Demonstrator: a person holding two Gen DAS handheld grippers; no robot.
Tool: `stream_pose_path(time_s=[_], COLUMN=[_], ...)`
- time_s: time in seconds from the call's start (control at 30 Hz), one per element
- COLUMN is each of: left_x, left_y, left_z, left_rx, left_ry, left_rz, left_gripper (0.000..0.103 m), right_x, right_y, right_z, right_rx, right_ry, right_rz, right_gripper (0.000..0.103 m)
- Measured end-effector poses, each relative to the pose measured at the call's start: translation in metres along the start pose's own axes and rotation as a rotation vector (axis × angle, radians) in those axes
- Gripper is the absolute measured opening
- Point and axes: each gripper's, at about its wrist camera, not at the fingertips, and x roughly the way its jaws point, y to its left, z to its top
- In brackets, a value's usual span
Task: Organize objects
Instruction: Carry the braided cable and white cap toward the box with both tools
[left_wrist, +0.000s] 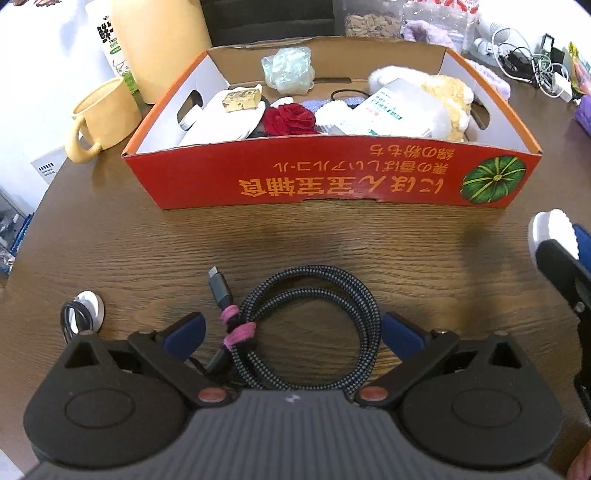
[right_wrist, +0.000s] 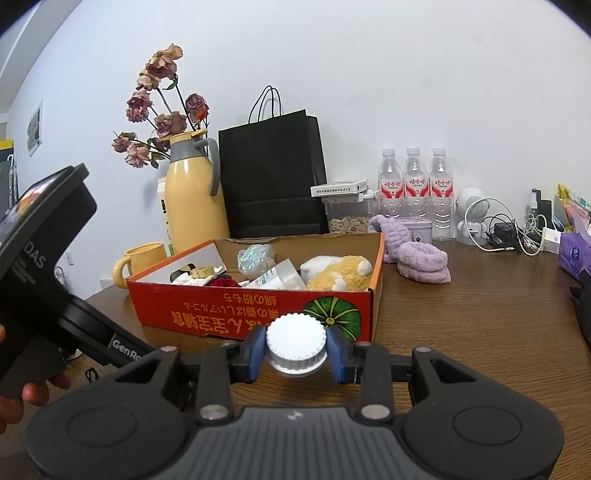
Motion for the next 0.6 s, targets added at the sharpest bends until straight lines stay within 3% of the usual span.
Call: stream_pose_path(time_s=[0.17,0.47,0.53,0.6], left_x=[0.018,0.020,0.016,0.014], left_y=[0.012,0.018,0.019,0.020], left_z=[0.004,0.001,-0.003,-0.004], left_rx=[-0.091,-0.113,-0.105,-0.114], left_ry=[0.079,0.035,0.002,-0.015], left_rz=[-0.051,-0.073,-0.071,-0.078], left_gripper=[0.103,0.103,0.095,0.095], right_x=[-0.002,-0.002,-0.001,0.000], right_y=[0.002,0.002,0.001,0.001], right_z=[0.001,0.001,0.000,0.000], right_rx=[0.000,-0.001,-0.001,-0.003], right_ry=[-0.008,-0.006,-0.004,-0.001], right_rz=[0.003,0.005,0.005,0.003], right_gripper=[0.035,0.035,0.035,0.035])
